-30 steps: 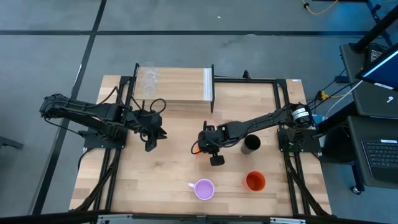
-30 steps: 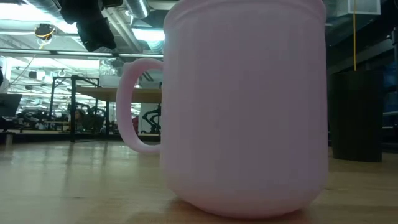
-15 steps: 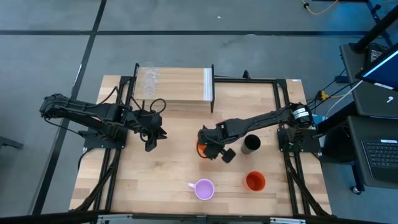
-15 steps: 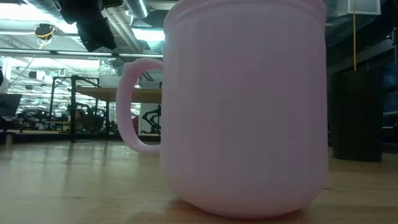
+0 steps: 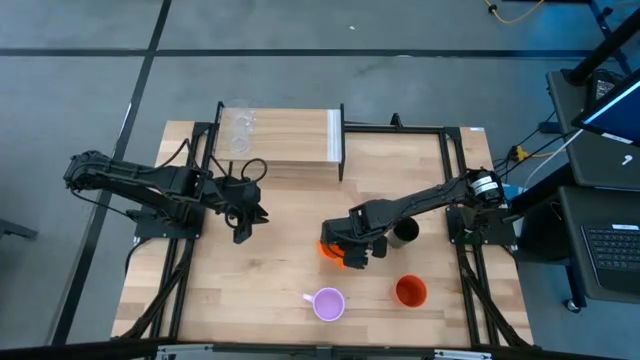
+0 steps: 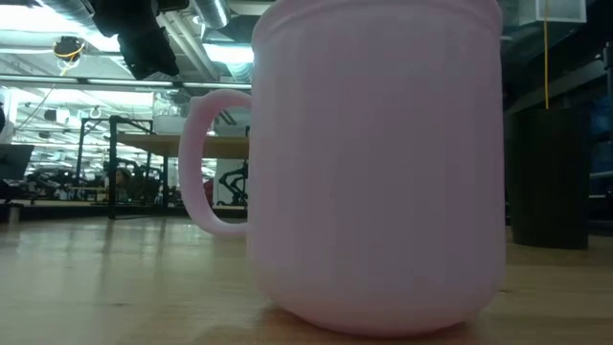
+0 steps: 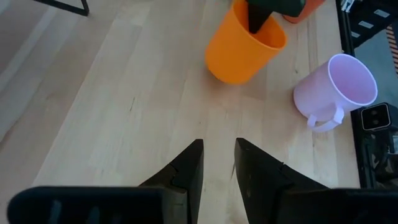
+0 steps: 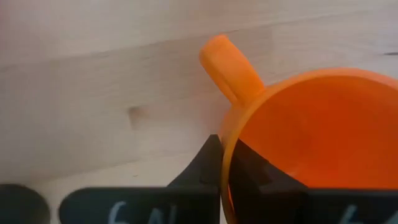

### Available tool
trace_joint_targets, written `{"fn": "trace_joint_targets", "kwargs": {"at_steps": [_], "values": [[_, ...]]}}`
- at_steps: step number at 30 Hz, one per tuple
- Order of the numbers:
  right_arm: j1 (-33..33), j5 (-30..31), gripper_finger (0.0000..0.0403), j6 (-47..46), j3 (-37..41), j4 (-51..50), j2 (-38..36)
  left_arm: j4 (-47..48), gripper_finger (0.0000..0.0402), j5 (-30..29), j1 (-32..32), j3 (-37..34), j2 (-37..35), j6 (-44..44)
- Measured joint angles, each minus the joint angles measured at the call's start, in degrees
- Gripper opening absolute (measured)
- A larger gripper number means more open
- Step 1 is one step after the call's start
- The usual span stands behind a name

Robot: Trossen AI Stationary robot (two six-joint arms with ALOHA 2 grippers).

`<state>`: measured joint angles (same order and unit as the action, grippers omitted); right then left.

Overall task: Stack small to large cups/mugs on shelf
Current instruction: Put the orange mug on the shelf

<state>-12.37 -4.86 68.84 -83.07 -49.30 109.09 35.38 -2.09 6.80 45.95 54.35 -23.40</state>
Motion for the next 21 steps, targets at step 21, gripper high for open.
{"fn": "trace_joint_targets", "kwargs": {"at_steps": [21], "values": [[-1.2,-3.8,0.0060,-13.2,0.0,0.0,0.0,0.0,0.0086,0.0,0.0,0.0,0.0,0.0]]}}
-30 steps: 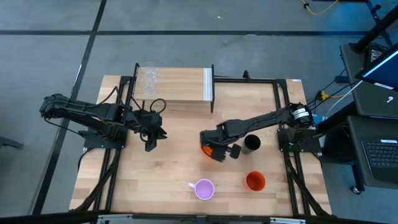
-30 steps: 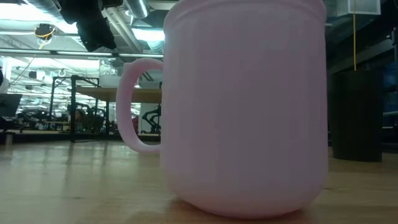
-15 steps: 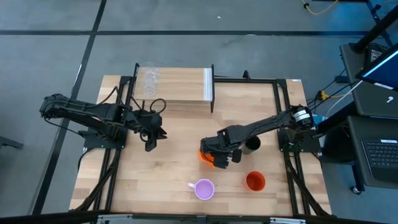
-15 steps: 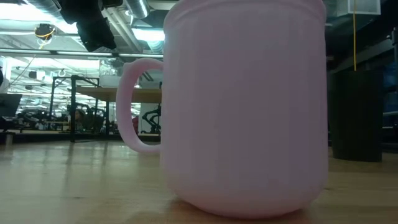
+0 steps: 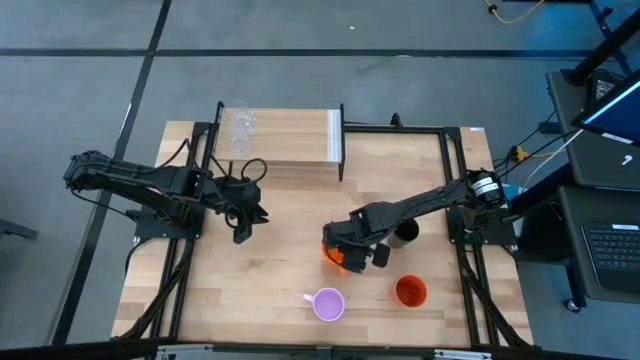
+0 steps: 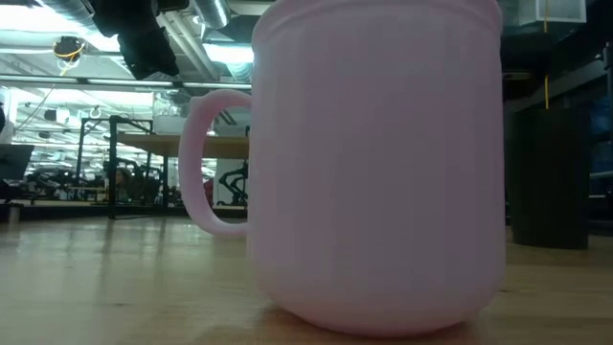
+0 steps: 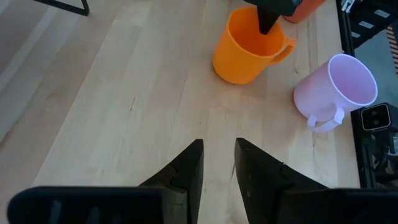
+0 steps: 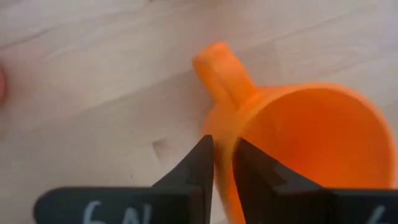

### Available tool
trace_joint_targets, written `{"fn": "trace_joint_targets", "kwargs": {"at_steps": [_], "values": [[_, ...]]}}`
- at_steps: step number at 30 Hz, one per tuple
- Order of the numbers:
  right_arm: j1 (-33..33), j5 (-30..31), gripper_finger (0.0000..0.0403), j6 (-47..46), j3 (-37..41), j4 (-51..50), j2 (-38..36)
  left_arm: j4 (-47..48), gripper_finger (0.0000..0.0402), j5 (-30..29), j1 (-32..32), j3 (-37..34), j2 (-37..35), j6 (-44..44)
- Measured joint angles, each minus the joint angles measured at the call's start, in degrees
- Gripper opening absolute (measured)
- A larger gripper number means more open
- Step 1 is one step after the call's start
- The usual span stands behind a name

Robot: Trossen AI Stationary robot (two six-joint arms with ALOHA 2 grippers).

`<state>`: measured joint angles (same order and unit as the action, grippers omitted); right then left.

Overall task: Stack small to large cups/mugs on shelf
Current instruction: Put the orange mug on the shelf

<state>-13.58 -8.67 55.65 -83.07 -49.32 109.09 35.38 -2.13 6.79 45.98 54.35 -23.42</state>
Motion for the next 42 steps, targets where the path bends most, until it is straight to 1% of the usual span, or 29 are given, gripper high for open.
{"fn": "trace_joint_targets", "kwargs": {"at_steps": [10,20,31,34,36,38,42], "values": [[0.0,0.0,0.0062,-7.4,0.0,-1.6,0.0,0.0,0.0086,0.0,0.0,0.0,0.0,0.0],[0.0,0.0,0.0062,-7.8,-1.8,-1.1,-0.2,0.0,0.0086,0.0,0.0,0.0,0.0,0.0],[-0.2,0.0,0.0062,-7.4,-1.9,-1.1,-0.2,0.0,0.0086,0.0,0.0,0.0,0.0,0.0],[-0.2,1.0,0.0063,-9.9,-1.9,-0.3,-0.2,0.0,0.0086,0.0,0.0,0.0,0.0,0.0],[-0.2,2.2,0.0069,-11.0,-1.9,-0.2,-0.2,0.0,0.0086,0.0,0.0,0.0,0.0,0.0],[-0.2,2.6,0.0084,-12.2,-1.9,-0.2,-0.2,0.0,0.0086,0.0,0.0,0.0,0.0,0.0],[-0.2,2.6,0.0133,-13.7,-1.9,-0.3,-0.2,0.0,0.0086,0.0,0.0,0.0,0.0,0.0]]}}
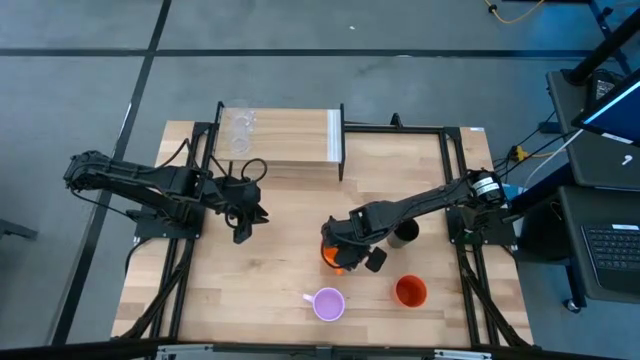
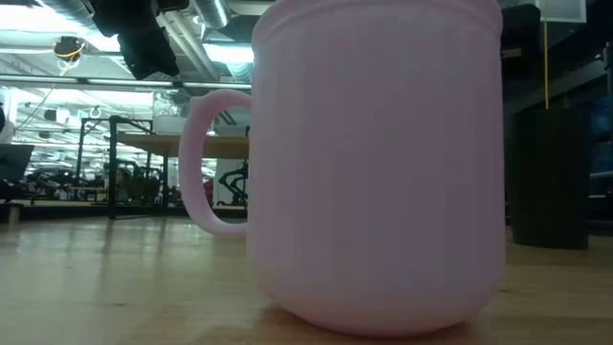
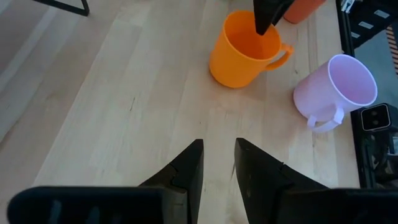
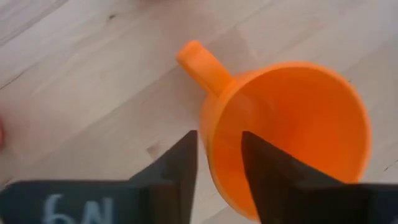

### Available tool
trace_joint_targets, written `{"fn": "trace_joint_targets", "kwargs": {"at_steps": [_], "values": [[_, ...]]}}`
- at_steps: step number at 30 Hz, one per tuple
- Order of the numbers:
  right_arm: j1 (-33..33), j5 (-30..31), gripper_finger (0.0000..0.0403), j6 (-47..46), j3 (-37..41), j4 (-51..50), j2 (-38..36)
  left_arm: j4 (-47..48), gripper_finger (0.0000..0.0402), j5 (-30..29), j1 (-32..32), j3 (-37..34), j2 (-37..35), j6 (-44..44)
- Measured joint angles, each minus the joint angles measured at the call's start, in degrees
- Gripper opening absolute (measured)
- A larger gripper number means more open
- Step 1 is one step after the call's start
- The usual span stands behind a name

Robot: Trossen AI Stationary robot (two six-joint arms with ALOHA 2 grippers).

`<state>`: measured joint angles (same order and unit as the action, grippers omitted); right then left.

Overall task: Stack small to large cups/mugs on shelf
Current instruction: Put the orange mug on the shelf

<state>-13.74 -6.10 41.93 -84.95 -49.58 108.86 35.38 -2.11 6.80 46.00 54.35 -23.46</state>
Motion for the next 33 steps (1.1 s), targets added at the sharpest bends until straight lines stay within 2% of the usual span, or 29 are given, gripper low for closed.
{"fn": "trace_joint_targets", "kwargs": {"at_steps": [4,8,15,21,23,26,29,33], "values": [[0.0,0.0,0.0181,-3.3,0.0,0.0,0.0,0.0,0.0086,0.0,0.0,0.0,0.0,0.0],[0.0,0.0,0.0207,-7.1,0.0,0.0,0.0,0.0,0.0086,0.0,0.0,0.0,0.0,0.0],[0.0,-1.2,0.0213,-10.1,-0.7,-1.0,0.0,0.0,0.0086,0.0,0.0,0.0,0.0,0.0],[0.0,-1.2,0.0213,-13.6,-8.2,-8.4,0.0,0.0,0.0086,0.0,0.0,0.0,0.0,0.0],[0.0,-1.2,0.0213,-17.7,-11.3,-9.8,0.0,0.0,0.0086,0.0,0.0,0.0,0.0,0.0],[0.0,-1.0,0.0213,-28.6,-13.7,-8.7,0.0,0.0,0.0086,0.0,0.0,0.0,0.0,0.0],[0.2,4.2,0.0213,-38.2,-14.3,-5.2,0.0,0.0,0.0086,0.0,0.0,0.0,0.0,0.0],[0.9,13.9,0.0213,-44.2,-13.8,-5.8,0.6,0.0,0.0086,0.0,0.0,0.0,0.0,0.0]]}}
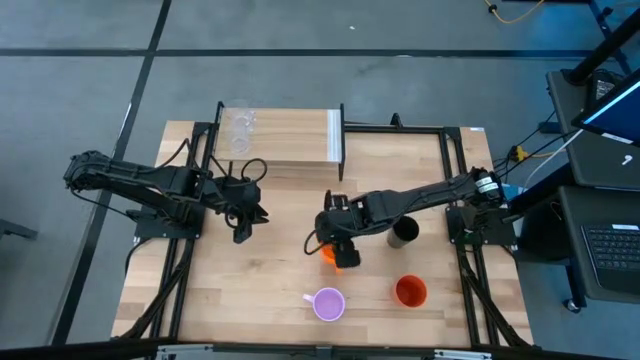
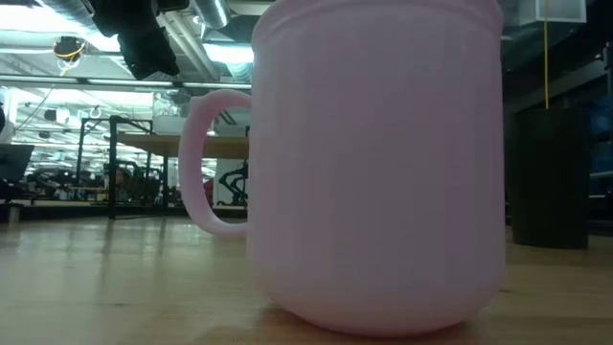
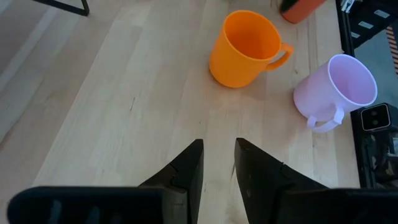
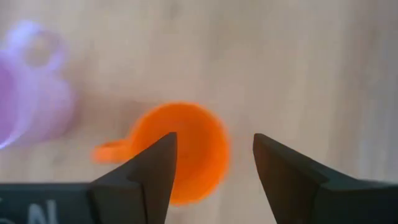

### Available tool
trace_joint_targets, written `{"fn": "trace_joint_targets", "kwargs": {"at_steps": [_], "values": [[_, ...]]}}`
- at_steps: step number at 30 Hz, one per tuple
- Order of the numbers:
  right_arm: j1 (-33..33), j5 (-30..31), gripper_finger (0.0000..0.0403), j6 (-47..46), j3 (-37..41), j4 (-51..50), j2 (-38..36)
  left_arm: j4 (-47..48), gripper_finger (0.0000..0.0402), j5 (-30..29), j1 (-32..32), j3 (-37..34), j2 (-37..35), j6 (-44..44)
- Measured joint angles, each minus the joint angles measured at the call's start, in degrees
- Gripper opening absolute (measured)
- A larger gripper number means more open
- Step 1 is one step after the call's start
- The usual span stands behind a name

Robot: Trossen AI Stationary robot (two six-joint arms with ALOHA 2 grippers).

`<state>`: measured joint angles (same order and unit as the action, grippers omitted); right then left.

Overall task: Stack small to large cups/mugs on shelf
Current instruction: Put the orange mug on the shelf

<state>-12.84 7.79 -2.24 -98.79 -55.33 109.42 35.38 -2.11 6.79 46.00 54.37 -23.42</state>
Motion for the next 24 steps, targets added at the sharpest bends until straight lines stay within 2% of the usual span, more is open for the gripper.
{"fn": "trace_joint_targets", "kwargs": {"at_steps": [6,13,24], "values": [[2.3,-0.3,0.0213,-5.2,5.0,2.1,0.1,0.1,0.0086,0.0,0.0,0.0,0.0,0.0],[4.1,-5.6,0.0213,-4.6,9.5,4.3,0.2,0.1,0.0086,0.0,0.0,0.0,0.0,0.0],[4.9,-5.8,0.0213,-5.0,14.2,9.8,0.2,0.1,0.0086,0.0,0.0,0.0,0.0,0.0]]}}
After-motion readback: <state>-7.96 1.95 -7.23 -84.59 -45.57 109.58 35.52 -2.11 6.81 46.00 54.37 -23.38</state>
